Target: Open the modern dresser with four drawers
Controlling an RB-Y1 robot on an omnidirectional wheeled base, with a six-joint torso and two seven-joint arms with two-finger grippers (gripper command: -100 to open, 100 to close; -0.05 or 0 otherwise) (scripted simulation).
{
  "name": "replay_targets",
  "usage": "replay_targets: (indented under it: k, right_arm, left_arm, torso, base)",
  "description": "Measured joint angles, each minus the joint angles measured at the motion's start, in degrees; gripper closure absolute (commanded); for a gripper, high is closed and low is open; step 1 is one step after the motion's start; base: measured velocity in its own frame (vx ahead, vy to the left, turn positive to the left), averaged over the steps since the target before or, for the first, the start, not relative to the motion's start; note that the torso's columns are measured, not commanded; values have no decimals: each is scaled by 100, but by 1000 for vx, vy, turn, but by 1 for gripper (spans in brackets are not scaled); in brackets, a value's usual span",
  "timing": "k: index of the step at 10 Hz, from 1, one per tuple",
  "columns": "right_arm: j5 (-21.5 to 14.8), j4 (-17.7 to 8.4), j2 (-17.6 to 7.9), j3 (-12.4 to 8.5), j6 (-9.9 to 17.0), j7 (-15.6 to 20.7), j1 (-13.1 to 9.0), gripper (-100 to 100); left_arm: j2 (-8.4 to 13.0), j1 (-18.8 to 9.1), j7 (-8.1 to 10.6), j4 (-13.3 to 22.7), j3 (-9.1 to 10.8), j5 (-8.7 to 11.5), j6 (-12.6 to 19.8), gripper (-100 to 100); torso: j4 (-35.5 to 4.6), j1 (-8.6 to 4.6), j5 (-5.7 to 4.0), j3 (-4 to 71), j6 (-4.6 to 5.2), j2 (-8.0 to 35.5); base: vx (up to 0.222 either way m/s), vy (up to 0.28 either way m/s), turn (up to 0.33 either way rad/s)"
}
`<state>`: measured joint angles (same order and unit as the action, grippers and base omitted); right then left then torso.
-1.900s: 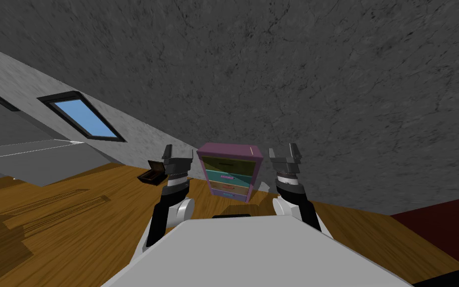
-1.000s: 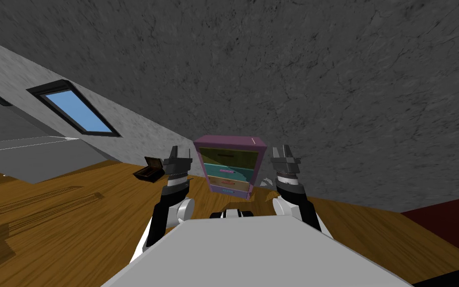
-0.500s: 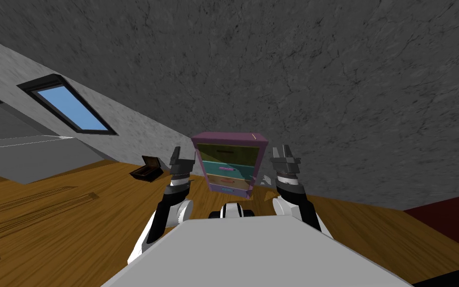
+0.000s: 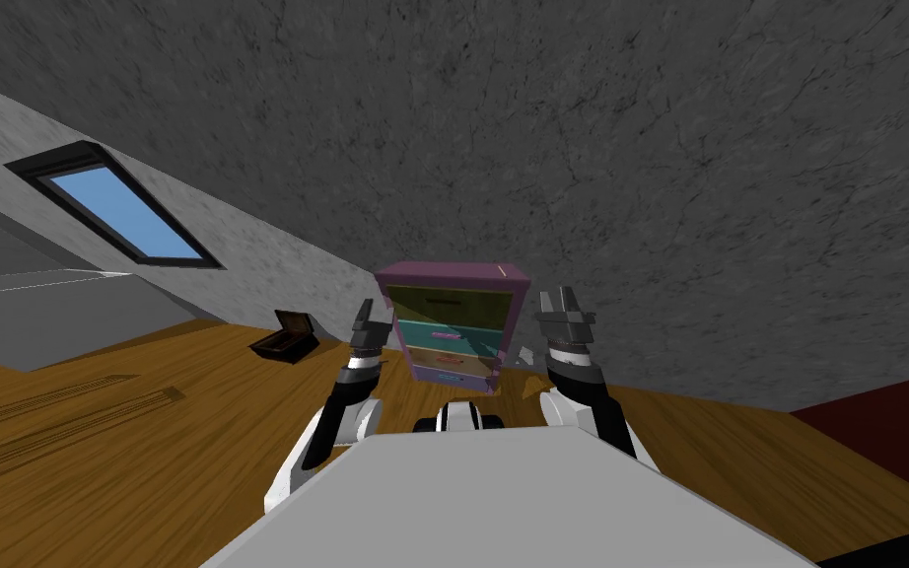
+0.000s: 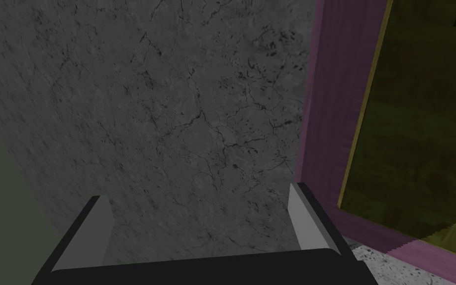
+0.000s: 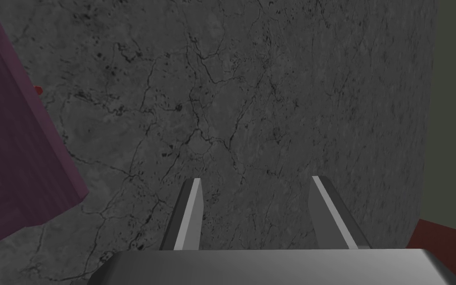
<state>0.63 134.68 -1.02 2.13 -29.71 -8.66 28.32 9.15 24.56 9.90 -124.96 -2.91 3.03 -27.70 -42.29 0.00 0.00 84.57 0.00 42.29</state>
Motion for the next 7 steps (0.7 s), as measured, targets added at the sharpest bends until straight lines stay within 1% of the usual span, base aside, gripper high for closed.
replay_targets:
  k: [2, 3, 5, 7]
  right_arm:
    - [0, 0, 0, 0, 0, 0, 0, 0]
    - [0, 0, 0, 0, 0, 0, 0, 0]
    - [0, 0, 0, 0, 0, 0, 0, 0]
    - [0, 0, 0, 0, 0, 0, 0, 0]
  left_arm:
    - [65, -91, -42, 387, -74, -30, -116, -100]
    - [74, -106, -71, 503, -117, -46, -132, -100]
    - [150, -137, -43, 725, -88, -18, -196, -100]
    - [171, -188, -42, 967, -98, -16, -279, -100]
  torso:
    - [0, 0, 0, 0, 0, -1]
    - [0, 0, 0, 0, 0, 0]
    - [0, 2, 1, 0, 1, 0]
    - [0, -1, 0, -1, 0, 0]
  base:
    - [26, -6, -31]
    - [21, -2, -10]
    - [19, 0, -17]
    - [15, -4, -16]
